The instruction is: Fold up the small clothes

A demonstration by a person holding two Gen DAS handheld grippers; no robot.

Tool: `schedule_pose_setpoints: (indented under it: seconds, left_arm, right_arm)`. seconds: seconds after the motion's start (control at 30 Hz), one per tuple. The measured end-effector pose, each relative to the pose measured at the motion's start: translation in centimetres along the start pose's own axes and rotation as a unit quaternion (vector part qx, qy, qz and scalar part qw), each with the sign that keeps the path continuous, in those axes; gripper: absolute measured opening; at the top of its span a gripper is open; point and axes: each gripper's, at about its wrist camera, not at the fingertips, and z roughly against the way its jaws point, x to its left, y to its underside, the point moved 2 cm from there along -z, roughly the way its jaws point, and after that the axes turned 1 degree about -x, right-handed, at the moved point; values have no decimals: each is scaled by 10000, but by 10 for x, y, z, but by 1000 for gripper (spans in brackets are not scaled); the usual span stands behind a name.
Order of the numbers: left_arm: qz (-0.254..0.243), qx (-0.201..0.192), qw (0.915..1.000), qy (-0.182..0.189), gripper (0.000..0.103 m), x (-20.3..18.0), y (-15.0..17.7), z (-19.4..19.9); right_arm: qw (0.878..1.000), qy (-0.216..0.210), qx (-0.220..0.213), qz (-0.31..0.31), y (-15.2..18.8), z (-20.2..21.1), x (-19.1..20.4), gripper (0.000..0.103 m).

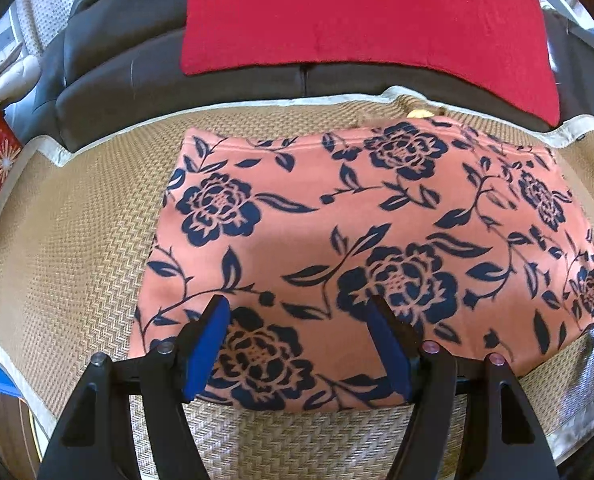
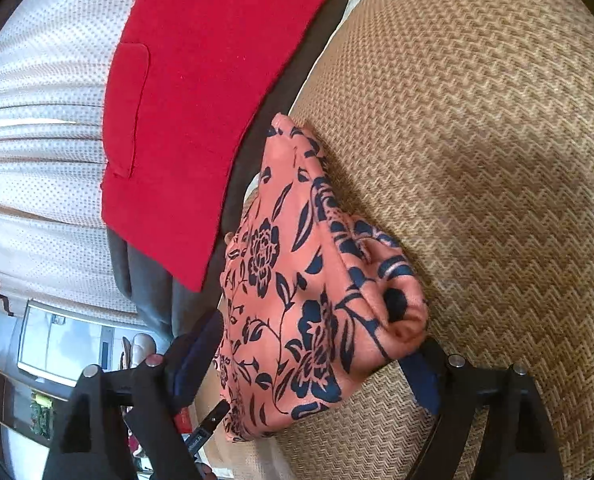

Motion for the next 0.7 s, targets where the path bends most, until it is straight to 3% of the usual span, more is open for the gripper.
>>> schedule_pose_setpoints:
  seconds: [0.17,0.23,0.33,0.43,0.5,0.57,0.67,0.7]
  left_arm:
    - [-33,-17,10000,36,71,-3,-2,2]
    - [-29,-3,10000,46,71,-4,-3,1]
    - [-44,17,10000,42,71,-6,-3,0]
    - [-60,11,10000,27,71,-7,-3,0]
    - [-77,-1,10000,32,71,-7,-3,0]
    - [-93,22,9999,35,71,-7,-3,-3]
    - [-126,64,9999,54,71,-10,-5,-6]
    - [-153,28,9999,43,71,-11,-5,-4]
  right_arm:
    - [10000,-20,-2,5,8,-32,16,84]
    - [9999,94,-55,73,6,-48,29,76]
    - [9990,324,-54,306,2,-51,37,31]
    - [9949,616,-145,780,-5,-48,58,17]
    - [9879,826,-403,1253,0,-49,78,17]
    - [9851,904,-379,1411,2,-53,80,19]
    - [9920,1017,32,747,1,-69,45,24]
    - [9958,828,101,388,2,-71,32,34]
